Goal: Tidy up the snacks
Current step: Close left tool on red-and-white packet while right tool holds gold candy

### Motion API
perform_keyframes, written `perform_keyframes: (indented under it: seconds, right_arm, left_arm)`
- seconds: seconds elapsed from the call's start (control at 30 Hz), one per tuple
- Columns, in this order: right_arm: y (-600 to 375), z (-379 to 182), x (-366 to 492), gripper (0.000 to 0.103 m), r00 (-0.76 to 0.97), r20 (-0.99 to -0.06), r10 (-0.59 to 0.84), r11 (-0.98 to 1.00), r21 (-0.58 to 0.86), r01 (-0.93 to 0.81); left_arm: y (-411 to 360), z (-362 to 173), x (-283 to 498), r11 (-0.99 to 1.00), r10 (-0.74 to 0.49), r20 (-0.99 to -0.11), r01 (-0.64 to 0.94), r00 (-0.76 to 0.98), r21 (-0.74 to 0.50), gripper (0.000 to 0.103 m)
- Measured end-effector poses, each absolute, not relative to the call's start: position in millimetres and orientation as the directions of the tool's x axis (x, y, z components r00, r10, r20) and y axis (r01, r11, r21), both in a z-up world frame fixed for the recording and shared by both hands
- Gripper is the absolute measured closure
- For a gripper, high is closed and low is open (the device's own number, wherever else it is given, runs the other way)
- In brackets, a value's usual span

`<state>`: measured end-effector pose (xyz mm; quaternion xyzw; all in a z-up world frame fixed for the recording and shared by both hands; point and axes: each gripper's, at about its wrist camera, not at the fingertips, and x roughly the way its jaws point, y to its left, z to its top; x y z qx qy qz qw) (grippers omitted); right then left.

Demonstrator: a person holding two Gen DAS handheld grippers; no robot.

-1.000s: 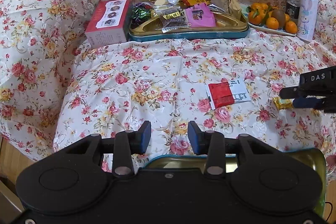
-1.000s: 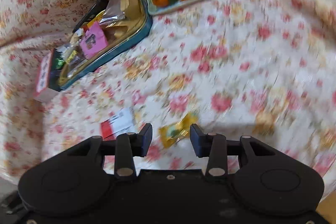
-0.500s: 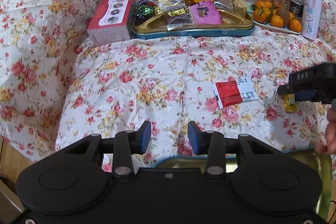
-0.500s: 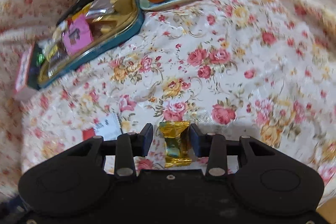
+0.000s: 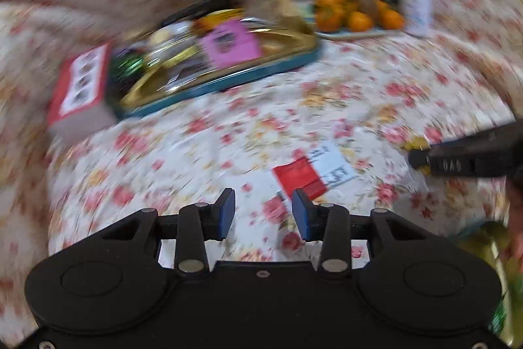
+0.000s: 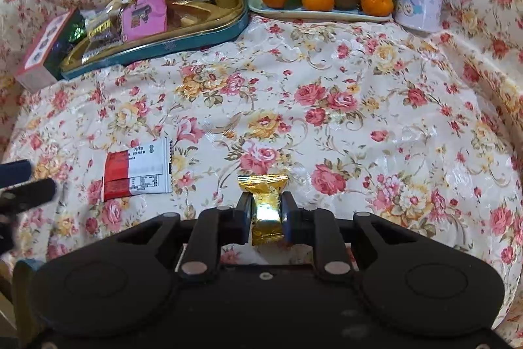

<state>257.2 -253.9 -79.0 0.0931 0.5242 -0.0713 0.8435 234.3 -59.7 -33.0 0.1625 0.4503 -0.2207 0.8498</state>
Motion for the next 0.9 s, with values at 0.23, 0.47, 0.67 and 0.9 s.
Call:
perform_keyframes:
  seconds: [0.23, 0.47, 0.67, 0.9]
  right_arm:
    - [-264.8, -72.9, 250.7, 0.083, 0.450, -0.893, -0.001, 0.969, 0.110, 0.220]
    - [-268.4, -72.1, 248.7, 0.082, 0.453, -0.891, 0.039, 0.966, 0.150, 0.212]
    - [-271.4, -70.7, 246.6, 0.082, 0.458, -0.886, 0.068, 0.960, 0.184, 0.212]
    - [-272.6, -69.0, 243.9, 0.082, 0.464, -0.881, 0.087, 0.956, 0.206, 0.211]
  left_arm:
    - [-81.3, -55.0, 237.0, 0.694, -0.301, -0.844, 0.709, 0.445, 0.126, 0.054]
    - [-85.8, -68.6, 242.2, 0.620, -0.321, -0.844, 0.769, 0.430, 0.156, 0.054]
    - [-91.3, -77.3, 250.1, 0.580, -0.307, -0.844, 0.790, 0.440, 0.200, 0.051]
    - [-107.0, -80.1, 248.1, 0.520, -0.282, -0.830, 0.804, 0.481, 0.289, 0.051]
